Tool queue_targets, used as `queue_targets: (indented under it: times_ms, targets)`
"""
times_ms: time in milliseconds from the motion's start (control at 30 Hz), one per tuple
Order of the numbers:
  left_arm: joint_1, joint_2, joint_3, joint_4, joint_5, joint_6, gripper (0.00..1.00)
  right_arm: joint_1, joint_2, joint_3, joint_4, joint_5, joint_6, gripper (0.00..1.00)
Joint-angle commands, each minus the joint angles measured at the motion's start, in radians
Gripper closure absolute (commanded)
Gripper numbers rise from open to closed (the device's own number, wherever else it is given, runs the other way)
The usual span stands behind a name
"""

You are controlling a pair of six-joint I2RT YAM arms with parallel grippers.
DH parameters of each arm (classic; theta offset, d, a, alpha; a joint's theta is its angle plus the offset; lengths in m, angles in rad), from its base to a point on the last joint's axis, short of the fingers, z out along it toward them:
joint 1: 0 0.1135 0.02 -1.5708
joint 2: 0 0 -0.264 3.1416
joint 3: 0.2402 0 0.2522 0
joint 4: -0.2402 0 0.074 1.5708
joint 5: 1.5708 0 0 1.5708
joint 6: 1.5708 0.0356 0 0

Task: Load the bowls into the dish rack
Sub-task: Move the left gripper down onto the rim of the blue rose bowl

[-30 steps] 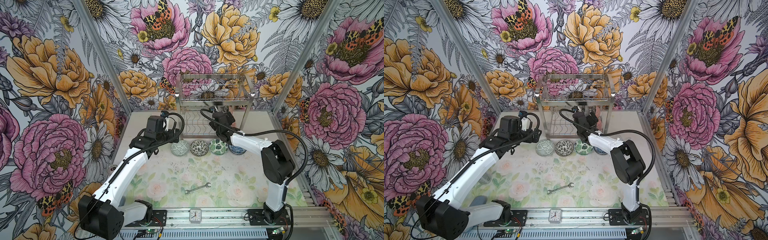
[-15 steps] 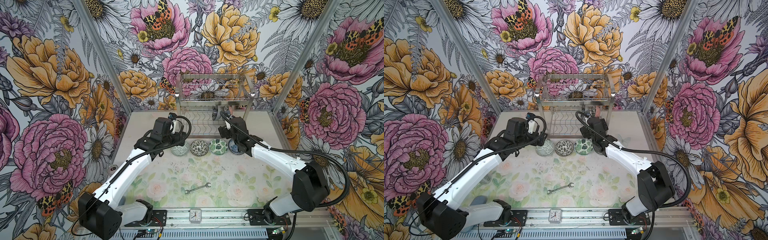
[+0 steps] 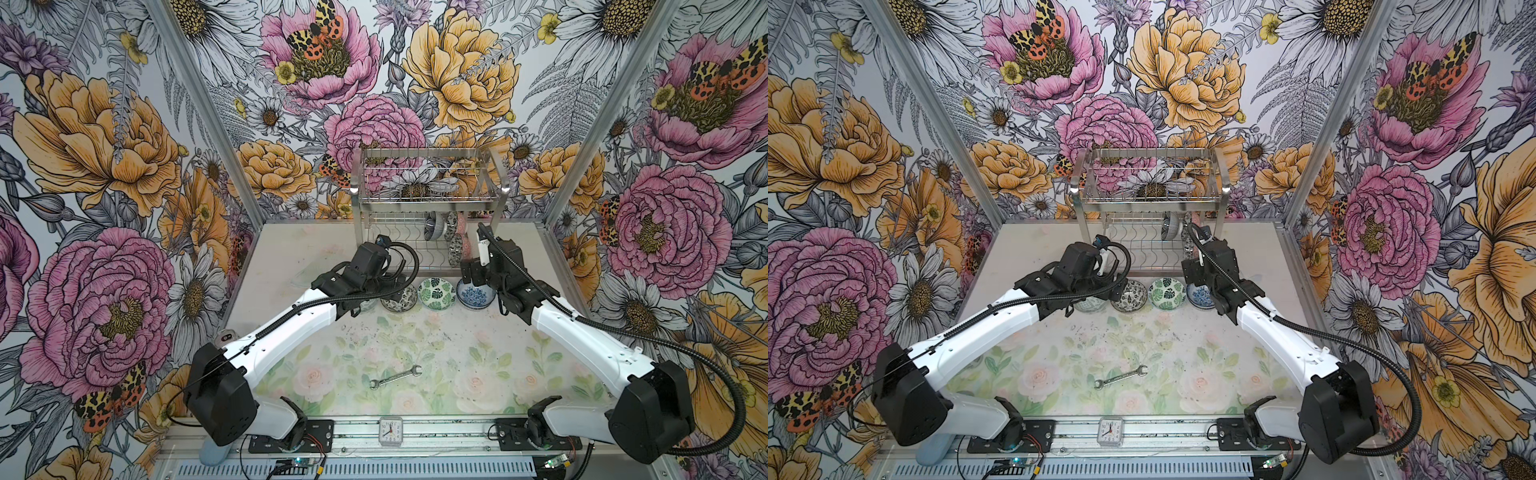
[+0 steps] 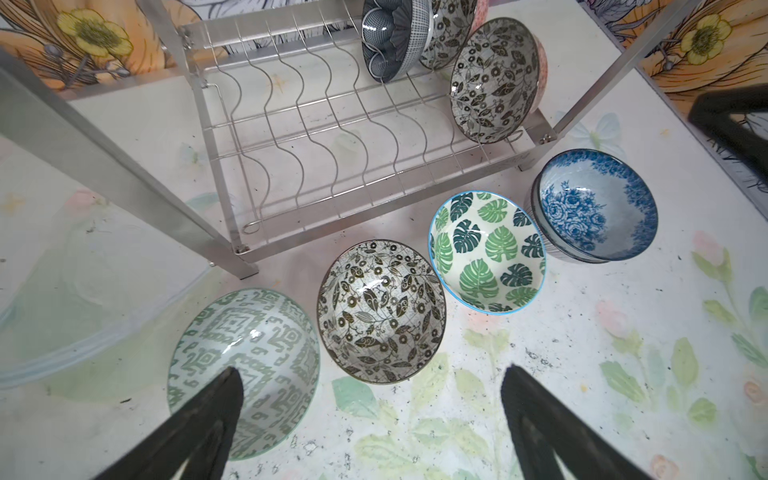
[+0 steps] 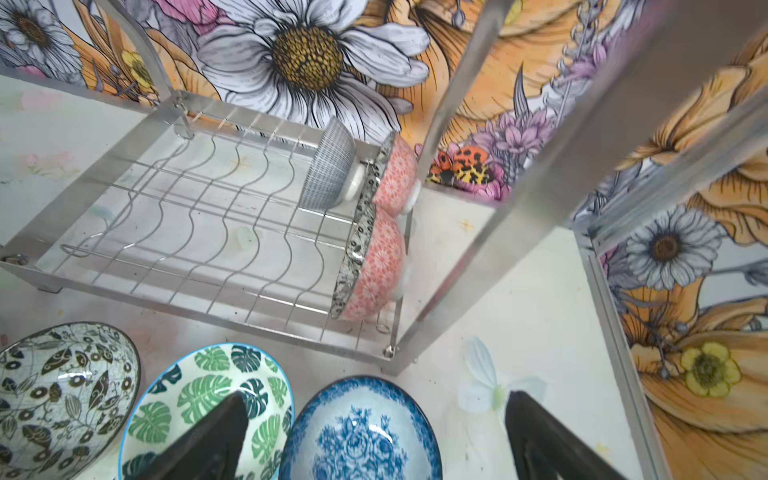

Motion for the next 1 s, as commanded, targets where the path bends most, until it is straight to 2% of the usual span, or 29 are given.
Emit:
queue_targets:
  times_ms: [0,167,333,667,800,967]
  targets:
    - [-0.031,0.052,0.032,0.082,0.055,-0.057,0.01,-0.013,-0.070,-0.006,-0.083,-0.031,0.052,0.02]
    - [-0.107,0.175,0.078,0.154,0.120,-0.101,0.01,-0.049,-0.139,0.001,-0.154,-0.064,0.066,0.02]
    - [-0.172,0.300,0.160,0.174,0.143,-0.101,0.01,-0.069,-0.148,0.019,-0.198,-0.074,0.065,0.02]
    - [-0.184,0.496,0.336,0.189,0.141,-0.113,0.02,-0.078,-0.143,0.023,-0.198,-0.086,0.067,0.03]
    - [-0.184,0.569,0.396,0.181,0.166,-0.116,0.07,-0.079,-0.139,0.023,-0.198,-0.077,0.072,0.04]
    - [-0.173,0.632,0.442,0.180,0.206,-0.113,0.20,-0.081,-0.139,0.018,-0.197,-0.071,0.075,0.05]
